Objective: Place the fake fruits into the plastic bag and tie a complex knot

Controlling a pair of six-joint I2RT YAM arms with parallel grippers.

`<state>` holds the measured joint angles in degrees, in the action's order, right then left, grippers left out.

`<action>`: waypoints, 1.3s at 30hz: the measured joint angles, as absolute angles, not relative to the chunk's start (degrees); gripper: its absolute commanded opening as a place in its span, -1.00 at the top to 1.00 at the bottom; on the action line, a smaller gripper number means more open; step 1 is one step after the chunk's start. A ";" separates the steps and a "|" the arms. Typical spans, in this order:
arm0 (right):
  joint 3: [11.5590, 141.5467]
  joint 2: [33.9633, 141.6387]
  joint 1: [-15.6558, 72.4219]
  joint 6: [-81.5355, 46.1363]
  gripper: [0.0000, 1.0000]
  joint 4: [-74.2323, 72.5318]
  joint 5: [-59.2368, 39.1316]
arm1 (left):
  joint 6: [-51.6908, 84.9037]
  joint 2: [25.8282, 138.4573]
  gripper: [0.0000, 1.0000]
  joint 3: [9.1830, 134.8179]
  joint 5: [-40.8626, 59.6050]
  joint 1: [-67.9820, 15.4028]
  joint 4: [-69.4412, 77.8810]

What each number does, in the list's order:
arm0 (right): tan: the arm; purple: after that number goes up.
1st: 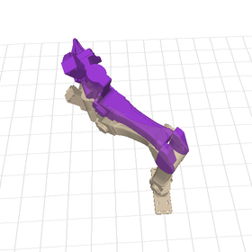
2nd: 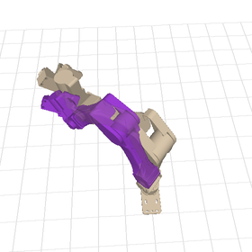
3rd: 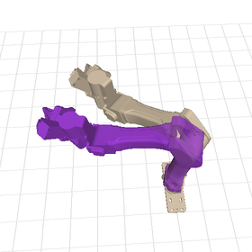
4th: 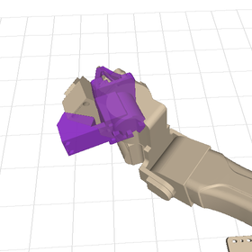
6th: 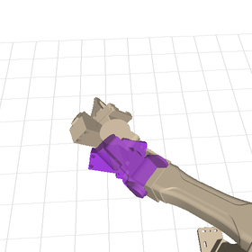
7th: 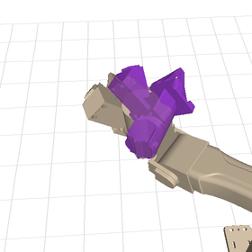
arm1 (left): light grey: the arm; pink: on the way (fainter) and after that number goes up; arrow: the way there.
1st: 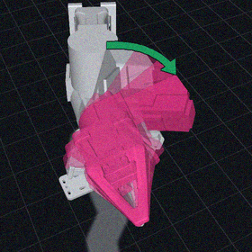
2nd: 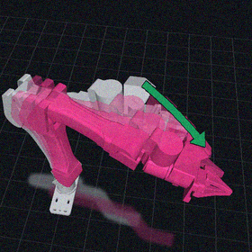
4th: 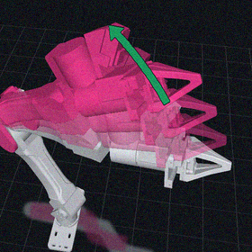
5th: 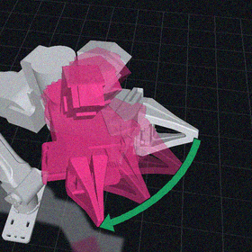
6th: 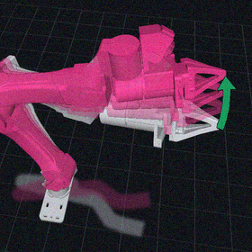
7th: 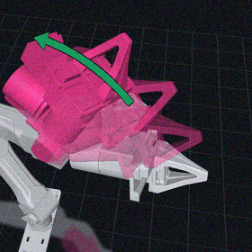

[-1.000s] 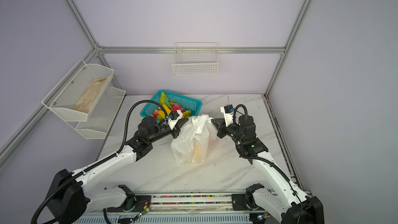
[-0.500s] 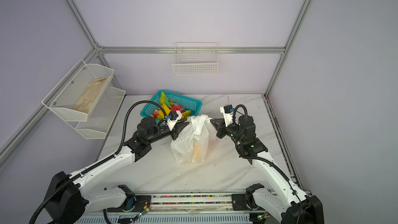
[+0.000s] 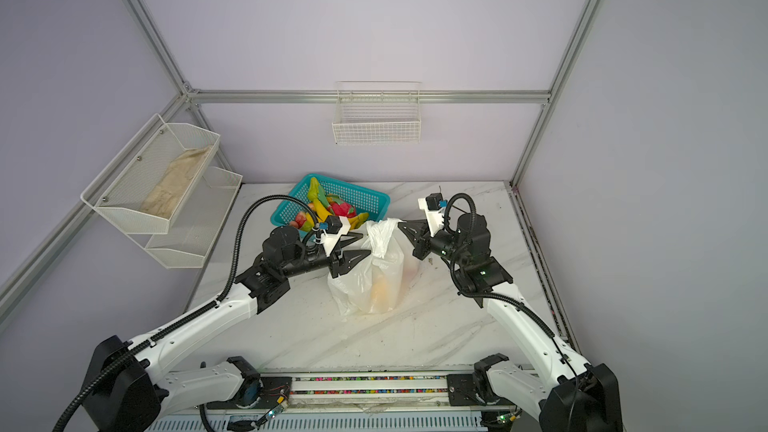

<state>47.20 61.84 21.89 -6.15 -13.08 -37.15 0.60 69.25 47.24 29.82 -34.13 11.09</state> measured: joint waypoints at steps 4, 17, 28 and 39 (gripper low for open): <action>47.40 62.24 22.26 -6.15 1.00 -13.80 -37.41 | 1.91 72.20 -0.20 47.90 30.63 -34.13 10.41; 48.64 63.07 22.57 -4.12 1.00 -13.69 -37.21 | 5.82 71.96 -0.65 49.74 36.53 -29.95 9.32; 48.64 63.07 22.57 -2.83 1.00 -12.88 -36.88 | 15.46 74.00 -0.82 52.99 47.31 -28.23 11.55; 48.64 63.07 22.57 -2.28 1.00 -12.60 -36.88 | 21.98 74.59 -0.70 54.13 50.02 -26.00 14.57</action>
